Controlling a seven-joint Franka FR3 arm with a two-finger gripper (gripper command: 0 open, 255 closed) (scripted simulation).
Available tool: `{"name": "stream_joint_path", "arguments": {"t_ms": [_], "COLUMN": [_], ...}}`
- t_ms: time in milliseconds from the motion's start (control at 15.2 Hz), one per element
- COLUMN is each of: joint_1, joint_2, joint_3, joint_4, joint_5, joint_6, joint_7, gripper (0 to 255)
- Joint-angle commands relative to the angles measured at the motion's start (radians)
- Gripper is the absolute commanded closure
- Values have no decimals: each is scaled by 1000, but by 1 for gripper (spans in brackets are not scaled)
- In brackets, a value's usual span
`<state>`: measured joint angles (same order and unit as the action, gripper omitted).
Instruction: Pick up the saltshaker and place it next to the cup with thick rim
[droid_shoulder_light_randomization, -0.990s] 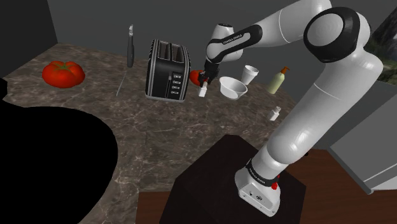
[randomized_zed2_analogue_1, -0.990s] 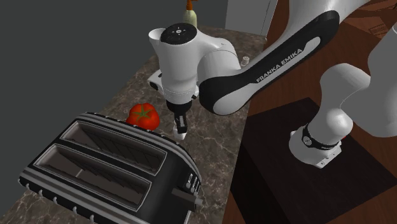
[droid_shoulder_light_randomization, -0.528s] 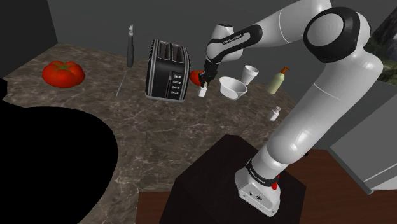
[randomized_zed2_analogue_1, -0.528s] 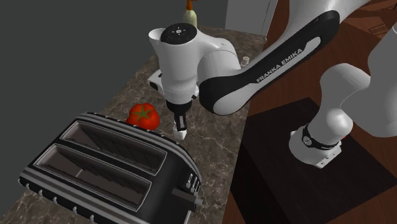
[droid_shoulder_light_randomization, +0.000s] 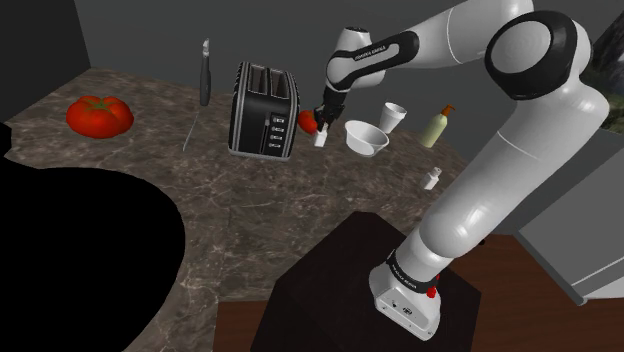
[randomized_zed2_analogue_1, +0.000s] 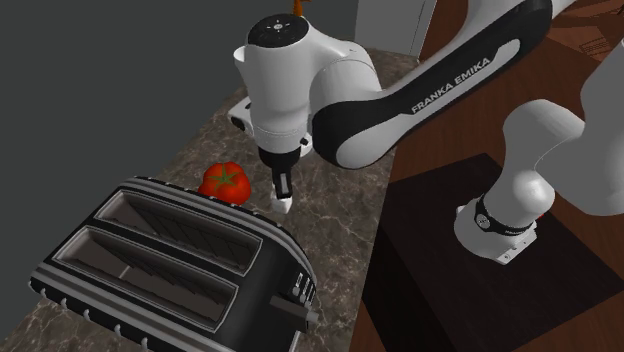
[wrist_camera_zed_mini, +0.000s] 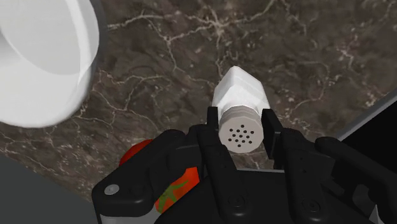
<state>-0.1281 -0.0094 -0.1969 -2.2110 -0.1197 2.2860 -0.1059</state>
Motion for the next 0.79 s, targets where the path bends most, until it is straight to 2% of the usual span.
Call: {"name": "stream_joint_path", "arguments": {"t_ms": [0, 726], "joint_1": [-1, 2], "joint_2": [-15, -73], "joint_3": [0, 4], "joint_4": [11, 100], "joint_5": [-1, -3], "joint_6": [-26, -172], "joint_7": [-3, -10], "gripper": [255, 255]}}
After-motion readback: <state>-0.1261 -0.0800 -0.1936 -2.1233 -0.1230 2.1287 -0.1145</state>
